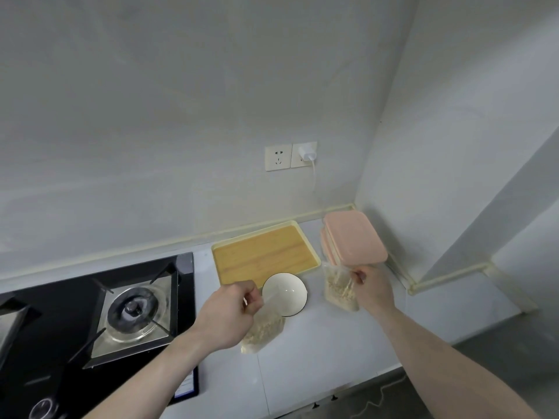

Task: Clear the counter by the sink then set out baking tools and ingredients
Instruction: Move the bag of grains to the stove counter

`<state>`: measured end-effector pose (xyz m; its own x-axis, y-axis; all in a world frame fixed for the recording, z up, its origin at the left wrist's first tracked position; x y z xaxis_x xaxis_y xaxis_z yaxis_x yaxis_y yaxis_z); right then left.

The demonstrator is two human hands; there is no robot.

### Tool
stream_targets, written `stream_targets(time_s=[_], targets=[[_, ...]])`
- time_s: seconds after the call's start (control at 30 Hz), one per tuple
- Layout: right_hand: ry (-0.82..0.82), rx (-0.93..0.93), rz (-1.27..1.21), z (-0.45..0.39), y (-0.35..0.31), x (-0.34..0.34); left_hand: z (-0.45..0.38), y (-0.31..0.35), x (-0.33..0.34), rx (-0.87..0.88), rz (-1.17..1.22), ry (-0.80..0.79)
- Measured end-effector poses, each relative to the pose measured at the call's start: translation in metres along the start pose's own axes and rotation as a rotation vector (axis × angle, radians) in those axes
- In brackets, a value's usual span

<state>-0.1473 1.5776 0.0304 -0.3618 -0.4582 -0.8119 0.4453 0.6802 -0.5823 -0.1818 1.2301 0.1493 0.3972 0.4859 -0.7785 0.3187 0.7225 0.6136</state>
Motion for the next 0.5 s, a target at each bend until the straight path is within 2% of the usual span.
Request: stream_targets(time_s=[0.3,0.5], targets=[[0.052,0.192,-0.072,-0.014,0.009,0.012,-0.012,0.005,0.013,-0.023,-0.003,-0.045],[0.132,0.248,-0.152,-0.018,0.015,0.017,-0.020,0.007,0.023,-0.017,-0.022,-0.073]])
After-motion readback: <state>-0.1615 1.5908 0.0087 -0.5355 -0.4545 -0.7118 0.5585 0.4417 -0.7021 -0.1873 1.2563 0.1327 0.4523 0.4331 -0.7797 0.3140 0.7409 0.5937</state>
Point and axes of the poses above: each hand's wrist, its own z-axis away from the middle knuckle, its own x-axis out of the palm, y = z × x, the point moved 1 cm from there along -z, towards the middle knuckle, and after that the axes turned 1 degree about z, right-handed, at the moved point
